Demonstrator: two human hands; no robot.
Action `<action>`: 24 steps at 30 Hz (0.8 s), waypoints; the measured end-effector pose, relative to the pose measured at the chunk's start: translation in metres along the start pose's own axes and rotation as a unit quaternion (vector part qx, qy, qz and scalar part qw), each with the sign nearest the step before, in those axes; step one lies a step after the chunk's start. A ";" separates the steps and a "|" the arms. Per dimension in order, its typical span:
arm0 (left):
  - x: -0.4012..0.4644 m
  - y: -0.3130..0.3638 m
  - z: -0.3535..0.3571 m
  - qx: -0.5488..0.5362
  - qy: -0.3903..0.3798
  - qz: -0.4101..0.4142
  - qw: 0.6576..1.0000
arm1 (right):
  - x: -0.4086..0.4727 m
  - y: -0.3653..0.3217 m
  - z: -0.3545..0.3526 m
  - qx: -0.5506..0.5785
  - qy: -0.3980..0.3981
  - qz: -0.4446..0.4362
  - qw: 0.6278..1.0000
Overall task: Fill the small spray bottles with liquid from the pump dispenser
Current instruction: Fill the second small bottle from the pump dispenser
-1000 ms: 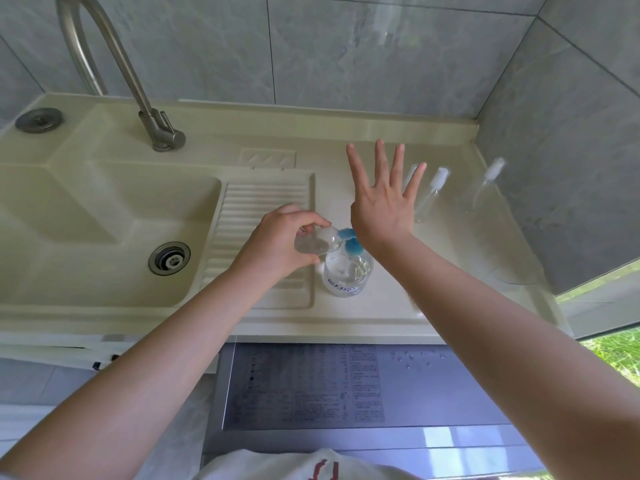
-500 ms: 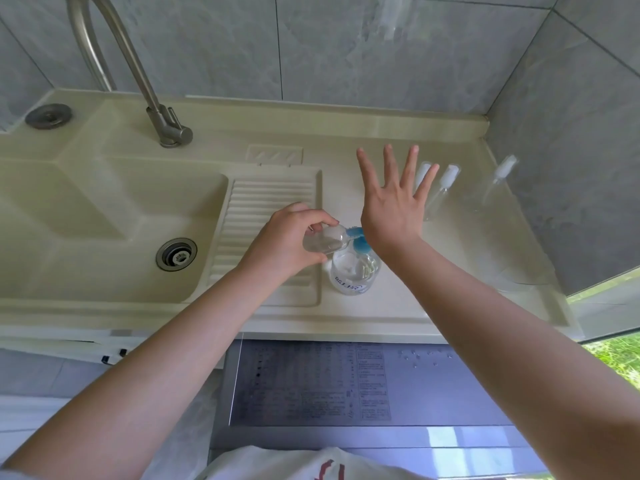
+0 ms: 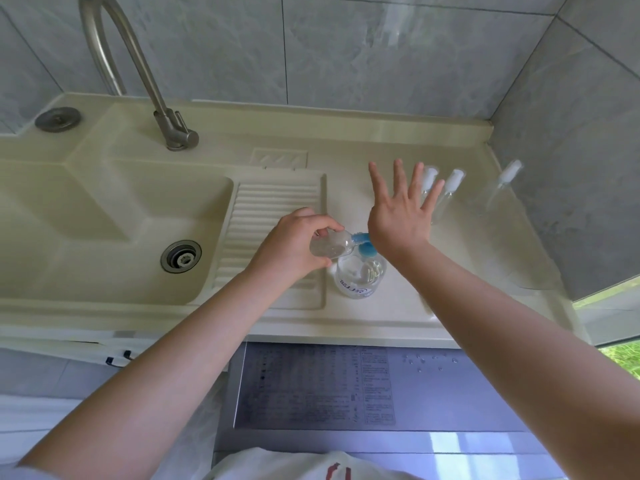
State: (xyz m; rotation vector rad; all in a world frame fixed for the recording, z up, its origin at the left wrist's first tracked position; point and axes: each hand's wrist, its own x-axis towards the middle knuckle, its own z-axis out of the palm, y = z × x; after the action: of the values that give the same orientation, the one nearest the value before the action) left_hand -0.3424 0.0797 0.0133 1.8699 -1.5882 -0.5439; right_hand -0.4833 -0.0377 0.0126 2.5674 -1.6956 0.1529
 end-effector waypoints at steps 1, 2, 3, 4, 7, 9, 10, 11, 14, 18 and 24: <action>0.000 0.001 0.000 -0.001 0.000 0.000 1.000 | 0.000 0.001 -0.001 -0.005 0.007 -0.003 1.000; 0.000 0.001 0.001 -0.001 0.002 0.001 1.000 | 0.001 0.002 -0.002 -0.013 0.021 -0.007 1.000; 0.001 0.001 0.000 0.001 0.004 0.003 1.000 | 0.002 0.002 -0.005 -0.022 0.035 -0.011 0.999; 0.001 0.001 -0.001 0.000 0.006 0.005 1.000 | 0.003 0.002 -0.007 -0.030 0.046 -0.017 0.998; 0.001 0.003 -0.003 0.001 0.006 0.008 1.000 | 0.006 -0.003 -0.011 -0.043 0.062 -0.048 0.996; 0.002 0.002 -0.003 0.005 0.004 0.011 1.000 | 0.005 -0.004 -0.008 -0.048 0.058 -0.063 0.995; 0.001 0.001 -0.002 0.007 0.002 0.011 1.000 | 0.004 -0.004 -0.005 -0.047 0.052 -0.060 0.996; 0.002 0.001 -0.001 0.008 0.000 0.011 1.000 | 0.005 -0.003 -0.003 -0.045 0.046 -0.055 0.996; 0.001 -0.001 0.001 0.008 -0.001 0.010 1.000 | 0.004 -0.004 -0.002 -0.036 0.030 -0.044 0.998; 0.000 -0.001 0.000 0.007 0.007 0.017 1.000 | 0.007 -0.004 -0.011 -0.048 0.080 -0.078 0.993; 0.000 -0.001 -0.001 0.007 -0.001 0.011 1.000 | 0.004 0.000 0.000 -0.023 0.070 -0.050 0.996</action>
State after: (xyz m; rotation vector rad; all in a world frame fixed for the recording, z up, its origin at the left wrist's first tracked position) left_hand -0.3413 0.0803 0.0136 1.8605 -1.6144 -0.5267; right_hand -0.4814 -0.0411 0.0132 2.5355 -1.5015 0.2777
